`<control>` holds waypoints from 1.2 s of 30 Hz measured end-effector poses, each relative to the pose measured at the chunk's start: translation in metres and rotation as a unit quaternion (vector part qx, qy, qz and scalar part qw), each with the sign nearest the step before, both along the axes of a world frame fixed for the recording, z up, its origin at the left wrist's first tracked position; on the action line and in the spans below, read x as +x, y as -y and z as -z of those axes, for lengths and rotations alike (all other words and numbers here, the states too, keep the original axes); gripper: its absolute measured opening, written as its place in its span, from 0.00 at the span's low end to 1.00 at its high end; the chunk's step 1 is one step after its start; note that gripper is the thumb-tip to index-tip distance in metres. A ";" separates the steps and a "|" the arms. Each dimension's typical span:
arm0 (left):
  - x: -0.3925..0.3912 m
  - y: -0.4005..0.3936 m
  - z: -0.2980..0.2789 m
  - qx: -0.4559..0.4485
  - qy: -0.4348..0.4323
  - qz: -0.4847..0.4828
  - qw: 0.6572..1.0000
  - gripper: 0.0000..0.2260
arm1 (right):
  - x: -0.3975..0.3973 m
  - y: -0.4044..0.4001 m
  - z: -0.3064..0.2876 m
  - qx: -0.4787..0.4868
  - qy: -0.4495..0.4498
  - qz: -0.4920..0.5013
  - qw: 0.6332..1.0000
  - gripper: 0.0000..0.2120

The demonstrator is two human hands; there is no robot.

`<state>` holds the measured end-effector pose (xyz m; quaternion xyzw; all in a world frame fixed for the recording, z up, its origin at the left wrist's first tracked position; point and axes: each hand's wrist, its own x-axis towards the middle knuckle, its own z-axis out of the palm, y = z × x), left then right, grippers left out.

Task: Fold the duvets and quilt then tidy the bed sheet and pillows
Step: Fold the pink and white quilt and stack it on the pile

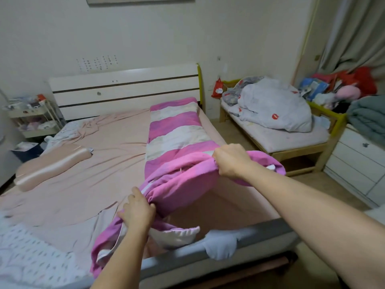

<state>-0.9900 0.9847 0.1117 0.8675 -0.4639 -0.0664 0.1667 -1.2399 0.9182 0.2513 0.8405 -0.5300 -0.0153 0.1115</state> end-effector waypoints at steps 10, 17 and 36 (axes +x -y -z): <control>-0.001 -0.036 0.059 0.181 -0.081 -0.072 0.978 0.58 | 0.043 0.001 0.005 -0.120 0.093 0.039 0.988 0.12; 0.015 -0.033 0.050 0.185 0.090 0.062 0.977 0.13 | 0.006 0.000 0.031 -0.094 0.070 0.097 0.988 0.12; -0.021 -0.015 -0.069 0.247 0.307 0.355 0.848 0.14 | -0.077 -0.047 0.089 0.149 -0.122 0.056 0.980 0.12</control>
